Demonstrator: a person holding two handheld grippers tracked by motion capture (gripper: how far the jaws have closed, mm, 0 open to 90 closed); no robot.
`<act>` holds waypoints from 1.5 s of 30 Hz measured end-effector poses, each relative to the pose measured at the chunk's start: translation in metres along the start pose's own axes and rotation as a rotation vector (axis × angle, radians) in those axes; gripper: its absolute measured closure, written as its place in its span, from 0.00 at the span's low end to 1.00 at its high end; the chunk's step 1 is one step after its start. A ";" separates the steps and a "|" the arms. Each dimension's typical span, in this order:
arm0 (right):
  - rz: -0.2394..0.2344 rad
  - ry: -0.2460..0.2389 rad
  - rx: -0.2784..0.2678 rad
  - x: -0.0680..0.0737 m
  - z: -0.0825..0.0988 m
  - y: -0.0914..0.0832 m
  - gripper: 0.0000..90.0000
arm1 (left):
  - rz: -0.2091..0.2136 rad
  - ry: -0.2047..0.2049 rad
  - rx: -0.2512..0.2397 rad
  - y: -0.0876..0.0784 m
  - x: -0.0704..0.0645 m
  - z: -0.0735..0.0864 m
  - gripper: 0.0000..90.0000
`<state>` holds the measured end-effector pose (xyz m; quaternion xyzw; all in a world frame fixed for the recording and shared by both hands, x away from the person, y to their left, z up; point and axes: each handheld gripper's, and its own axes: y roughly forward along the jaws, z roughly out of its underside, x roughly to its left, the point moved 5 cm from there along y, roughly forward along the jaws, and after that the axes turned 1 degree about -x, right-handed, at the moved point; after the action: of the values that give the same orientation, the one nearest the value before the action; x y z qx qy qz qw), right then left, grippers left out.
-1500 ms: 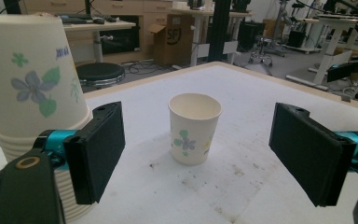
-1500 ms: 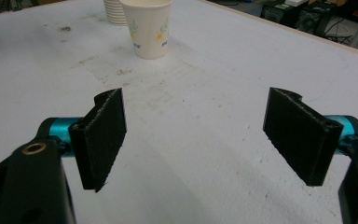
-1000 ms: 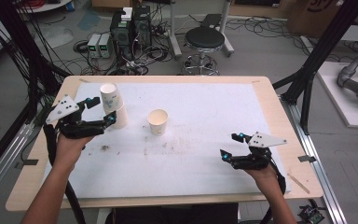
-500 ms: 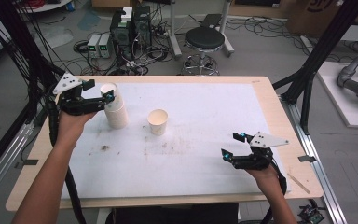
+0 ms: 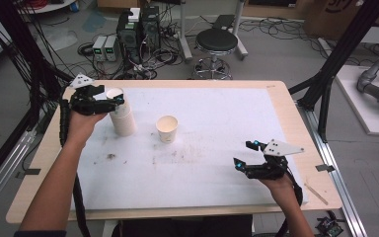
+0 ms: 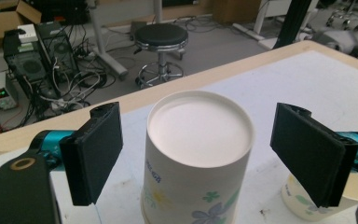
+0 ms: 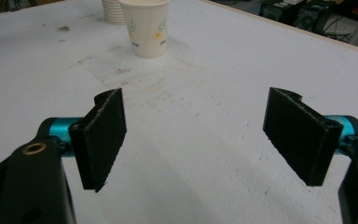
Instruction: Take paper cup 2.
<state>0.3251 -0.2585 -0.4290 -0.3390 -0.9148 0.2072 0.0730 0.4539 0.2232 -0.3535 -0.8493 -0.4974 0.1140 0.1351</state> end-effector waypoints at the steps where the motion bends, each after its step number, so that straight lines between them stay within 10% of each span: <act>1: 0.002 -0.002 -0.001 0.000 0.000 0.000 0.24 | 0.004 -0.006 0.009 0.002 0.000 0.001 0.19; 21: 0.006 0.000 -0.001 -0.002 0.002 0.000 0.24 | 0.064 -0.022 0.033 0.016 0.005 0.012 0.36; 45: -0.006 0.002 0.007 0.000 0.001 0.001 0.24 | 0.031 0.009 -0.147 -0.025 0.005 -0.038 0.38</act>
<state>0.3253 -0.2578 -0.4305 -0.3363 -0.9149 0.2099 0.0759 0.4489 0.2350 -0.3098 -0.8652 -0.4905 0.0751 0.0727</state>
